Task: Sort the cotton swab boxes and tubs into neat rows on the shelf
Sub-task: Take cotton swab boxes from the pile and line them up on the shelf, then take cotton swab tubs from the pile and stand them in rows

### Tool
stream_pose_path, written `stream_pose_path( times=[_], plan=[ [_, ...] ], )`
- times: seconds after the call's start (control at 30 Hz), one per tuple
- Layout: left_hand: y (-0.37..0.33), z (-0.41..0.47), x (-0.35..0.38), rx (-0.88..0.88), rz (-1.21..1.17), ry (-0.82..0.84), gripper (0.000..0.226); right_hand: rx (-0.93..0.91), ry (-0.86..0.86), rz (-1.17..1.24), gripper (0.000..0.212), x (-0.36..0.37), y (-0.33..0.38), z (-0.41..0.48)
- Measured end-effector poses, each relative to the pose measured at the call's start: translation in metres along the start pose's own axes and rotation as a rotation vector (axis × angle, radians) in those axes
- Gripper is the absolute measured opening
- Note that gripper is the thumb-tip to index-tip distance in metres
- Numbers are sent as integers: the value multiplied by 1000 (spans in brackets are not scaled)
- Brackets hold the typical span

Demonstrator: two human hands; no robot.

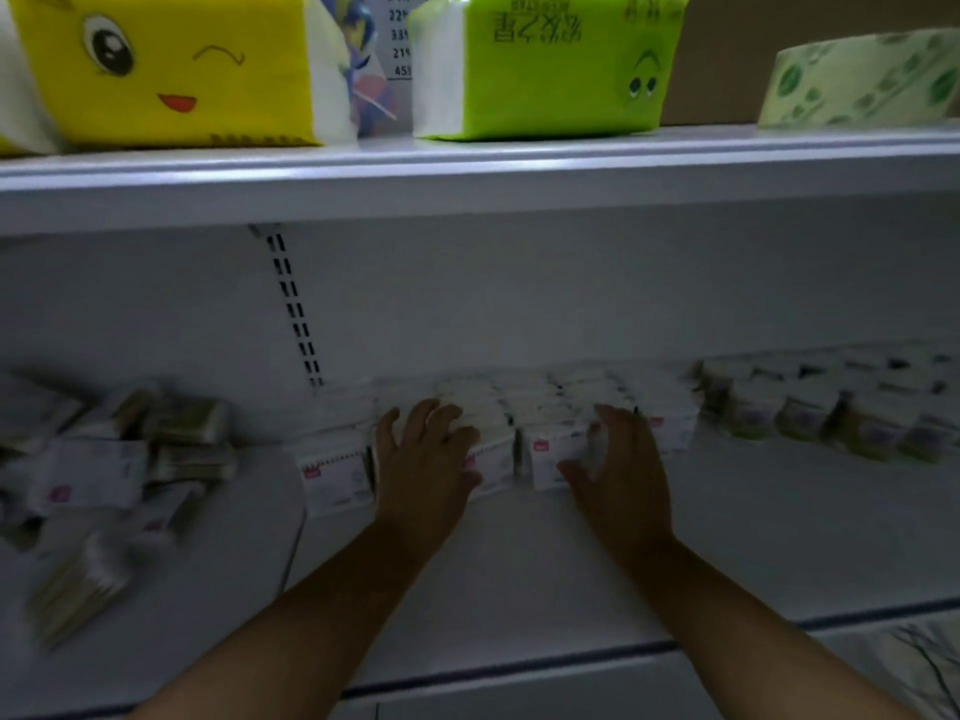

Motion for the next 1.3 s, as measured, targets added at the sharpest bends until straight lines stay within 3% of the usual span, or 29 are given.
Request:
stream_pose_path(
  times=[0.1,0.23,0.43,0.6,0.73,0.87,0.93,1.1,1.2,1.3],
  plan=[
    [0,4,-2,-1,107,27,55,-233,45,-210,50,-3,2,8],
    [-2,9,2,56,204,100,51,-341,102,-296,44,-4,2,17],
    [-2,15,3,112,265,244,59,-284,199,-374,45,-9,-2,12],
    [4,12,-8,119,222,303,66,-126,197,-249,65,-18,1,-8],
    [14,-6,-26,130,93,307,70,-86,119,-320,47,-29,21,-27],
    [75,-40,-55,114,19,351,66,-314,125,-350,26,-25,90,-37],
    [125,-62,-75,76,57,415,65,-420,261,-414,23,-9,140,-31],
    [268,-145,-129,-107,121,493,64,-440,607,-498,56,64,284,-22],
    [339,-209,-150,-268,121,518,66,-491,654,-389,63,109,382,-35],
    [391,-267,-159,-389,75,566,67,-689,653,-390,66,148,456,-66]
  ],
)
Point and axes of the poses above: each hand's wrist, its own z-axis towards the middle knuckle, its own x-axis out of the palm, y = z × x, the point moved 3 cm from there along z, towards the middle knuckle, and after that the axes turned 11 degrees about y, right-handed, at the moved point
